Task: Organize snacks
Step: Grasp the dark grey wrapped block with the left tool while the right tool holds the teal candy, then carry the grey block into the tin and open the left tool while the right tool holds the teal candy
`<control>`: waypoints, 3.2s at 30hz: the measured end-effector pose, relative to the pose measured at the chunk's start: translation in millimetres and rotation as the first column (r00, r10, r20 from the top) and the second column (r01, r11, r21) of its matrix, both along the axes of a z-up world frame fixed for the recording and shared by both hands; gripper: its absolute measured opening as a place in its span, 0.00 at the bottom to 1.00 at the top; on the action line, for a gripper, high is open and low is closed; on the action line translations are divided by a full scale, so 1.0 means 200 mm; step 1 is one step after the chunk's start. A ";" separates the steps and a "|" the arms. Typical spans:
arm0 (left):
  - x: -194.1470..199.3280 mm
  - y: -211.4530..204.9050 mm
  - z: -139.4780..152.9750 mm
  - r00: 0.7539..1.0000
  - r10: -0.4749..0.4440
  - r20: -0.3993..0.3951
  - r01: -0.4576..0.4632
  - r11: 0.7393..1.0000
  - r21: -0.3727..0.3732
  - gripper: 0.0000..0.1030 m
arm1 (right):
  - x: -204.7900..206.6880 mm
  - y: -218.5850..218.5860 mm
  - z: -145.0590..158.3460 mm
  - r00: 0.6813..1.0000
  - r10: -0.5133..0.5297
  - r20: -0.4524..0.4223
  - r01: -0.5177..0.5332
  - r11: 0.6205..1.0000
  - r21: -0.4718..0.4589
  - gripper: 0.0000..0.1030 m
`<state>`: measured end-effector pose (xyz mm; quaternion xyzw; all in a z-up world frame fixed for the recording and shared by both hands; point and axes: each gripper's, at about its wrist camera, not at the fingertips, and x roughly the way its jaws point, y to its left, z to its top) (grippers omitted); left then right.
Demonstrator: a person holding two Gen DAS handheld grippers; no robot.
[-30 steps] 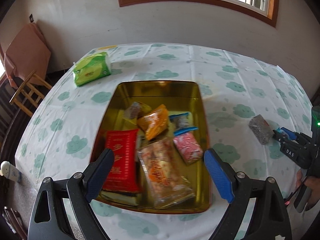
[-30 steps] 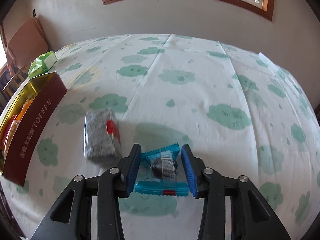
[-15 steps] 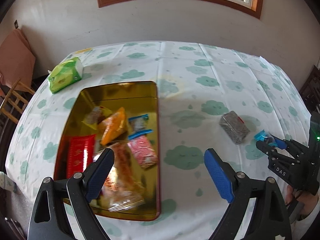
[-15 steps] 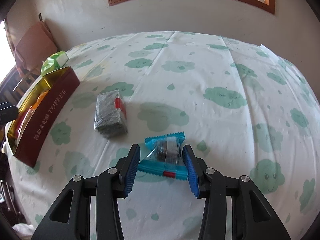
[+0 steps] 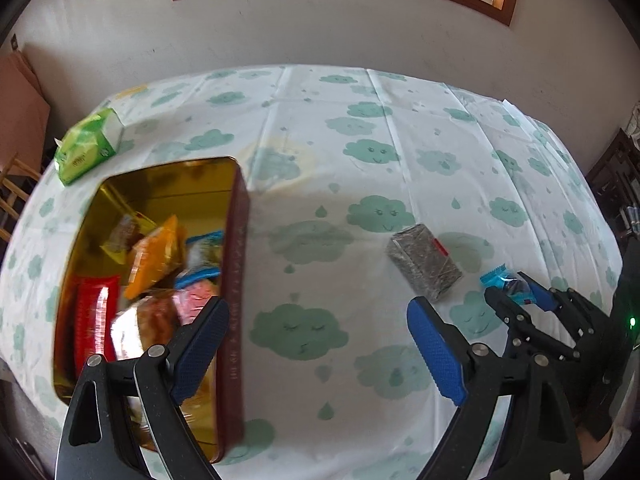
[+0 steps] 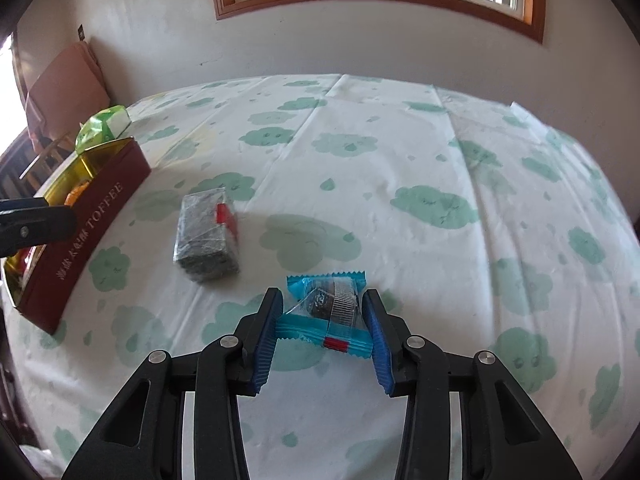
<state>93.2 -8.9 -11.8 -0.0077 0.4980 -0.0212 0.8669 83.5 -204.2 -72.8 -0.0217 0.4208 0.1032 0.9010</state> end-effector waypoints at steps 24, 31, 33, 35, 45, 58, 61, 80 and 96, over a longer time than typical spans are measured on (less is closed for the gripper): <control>0.32 -0.30 -0.20 0.987 0.043 -0.158 -0.064 0.989 -0.134 0.77 | -0.04 -0.22 -0.02 0.997 -0.075 -0.007 0.075 0.996 0.039 0.42; 0.34 -0.33 -0.28 0.982 0.037 -0.186 -0.060 0.991 -0.123 0.63 | -0.05 -0.22 -0.02 0.997 -0.075 -0.008 0.075 0.996 0.041 0.42; 0.34 -0.33 -0.28 0.983 0.034 -0.178 -0.058 0.990 -0.131 0.61 | -0.05 -0.22 -0.02 0.997 -0.075 -0.008 0.075 0.996 0.040 0.42; 0.34 -0.33 -0.28 0.985 0.020 -0.172 -0.042 0.991 -0.128 0.56 | -0.05 -0.22 -0.02 0.997 -0.075 -0.008 0.075 0.996 0.039 0.42; 0.33 -0.37 -0.29 0.990 -0.036 -0.134 0.031 0.998 -0.046 0.46 | -0.05 -0.21 -0.02 0.997 -0.075 -0.007 0.075 0.997 0.031 0.42; 0.23 -0.33 -0.29 0.983 -0.138 -0.125 0.140 0.990 0.013 0.30 | -0.04 -0.21 -0.02 0.997 -0.074 -0.007 0.074 0.997 0.019 0.43; 0.20 -0.29 -0.28 0.980 -0.147 -0.134 0.147 0.989 -0.013 0.30 | -0.05 -0.21 -0.02 0.997 -0.074 -0.007 0.075 0.997 0.019 0.43; 0.00 -0.16 -0.28 0.979 -0.157 -0.133 0.155 0.988 -0.021 0.30 | -0.01 -0.21 -0.01 0.994 -0.050 -0.096 0.057 0.995 0.078 0.59; -0.02 -0.15 -0.28 0.979 -0.171 -0.113 0.169 0.985 -0.028 0.30 | 0.12 -0.29 0.02 0.961 -0.104 -0.256 0.133 0.986 0.100 0.41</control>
